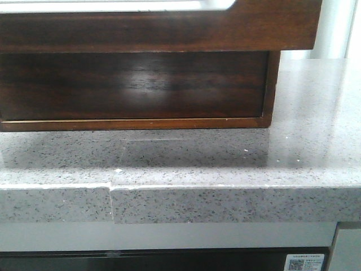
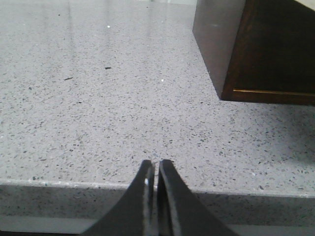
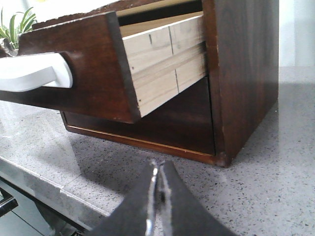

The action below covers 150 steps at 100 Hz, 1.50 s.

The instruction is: Put scissors in drawer with both arms

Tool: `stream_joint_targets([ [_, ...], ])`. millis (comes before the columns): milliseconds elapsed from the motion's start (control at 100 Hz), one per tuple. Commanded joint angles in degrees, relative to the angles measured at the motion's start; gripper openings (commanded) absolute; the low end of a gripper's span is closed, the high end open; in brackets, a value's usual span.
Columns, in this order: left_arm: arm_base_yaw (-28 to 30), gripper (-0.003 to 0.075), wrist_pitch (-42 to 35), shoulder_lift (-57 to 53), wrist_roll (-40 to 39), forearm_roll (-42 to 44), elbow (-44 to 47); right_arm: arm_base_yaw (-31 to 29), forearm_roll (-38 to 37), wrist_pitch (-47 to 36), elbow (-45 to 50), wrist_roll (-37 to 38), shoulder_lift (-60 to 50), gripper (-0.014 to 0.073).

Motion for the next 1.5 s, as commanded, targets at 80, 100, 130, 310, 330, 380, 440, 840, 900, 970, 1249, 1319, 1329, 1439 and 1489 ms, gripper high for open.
stream_joint_targets([
  [80, 0.08, -0.0022, -3.47, -1.79, 0.43, -0.27, 1.18, -0.28, -0.83, -3.61, -1.42, -0.34, 0.29, -0.0041],
  [100, 0.08, -0.0022, -3.47, -1.79, 0.43, -0.37, 1.18, -0.28, -0.83, -3.61, -1.42, -0.34, 0.29, -0.0041],
  [130, 0.08, -0.0022, -3.47, -1.79, 0.43, -0.35, 1.18, -0.28, -0.83, -3.61, -1.42, -0.34, 0.29, -0.0041],
  [310, 0.08, -0.0022, -3.57, -1.72, 0.43, -0.35, 1.18, -0.28, -0.83, -3.61, -1.42, -0.34, 0.29, -0.0041],
  [330, 0.08, -0.0022, -3.57, -1.72, 0.43, -0.35, 1.18, -0.28, -0.83, -3.61, -1.42, -0.34, 0.29, -0.0041],
  [380, 0.08, -0.0022, -3.57, -1.72, 0.43, -0.35, 1.18, -0.28, -0.83, -3.61, -1.42, -0.34, 0.29, -0.0041],
  [440, 0.08, -0.0022, -3.57, -1.72, 0.43, -0.35, 1.18, -0.28, -0.83, -3.61, -1.42, -0.34, 0.29, -0.0041],
  [840, 0.08, -0.0022, -3.57, -1.72, 0.43, -0.35, 1.18, -0.28, -0.83, -6.27, 1.28, -0.34, 0.29, -0.0041],
  [900, 0.08, -0.0022, -3.57, -1.72, 0.43, -0.35, 1.18, -0.28, 0.34, -4.43, 1.84, -0.34, 0.29, -0.0041],
  [970, 0.08, -0.0022, -3.57, -1.72, 0.43, -0.35, 1.18, -0.28, -0.11, -2.85, 1.83, -0.34, 0.29, -0.0041],
  [1249, 0.08, -0.0022, -3.57, -1.72, 0.43, -0.35, 1.07, -0.28, -1.62, -5.83, 1.83, -0.34, 0.29, -0.0041],
  [1319, 0.08, -0.0022, -3.57, -1.72, 0.43, -0.35, 1.07, -0.33, -9.19, -5.83, 1.83, -0.34, 0.29, -0.0041],
  [1329, 0.08, -0.0022, -3.57, -1.72, 0.43, -0.35, 1.07, -0.44, -11.46, -5.83, 1.83, -0.34, 0.29, -0.0041],
  [1439, 0.08, -0.0022, -3.57, -1.72, 0.43, -0.35, 1.07, -3.45, -20.69, -6.71, 1.83, 3.8, 0.29, -0.0041],
  [1489, 0.08, -0.0022, -3.57, -1.72, 0.43, -0.35, 1.07, -5.91, -22.7, -6.12, 1.83, 7.17, 0.29, -0.0041],
])
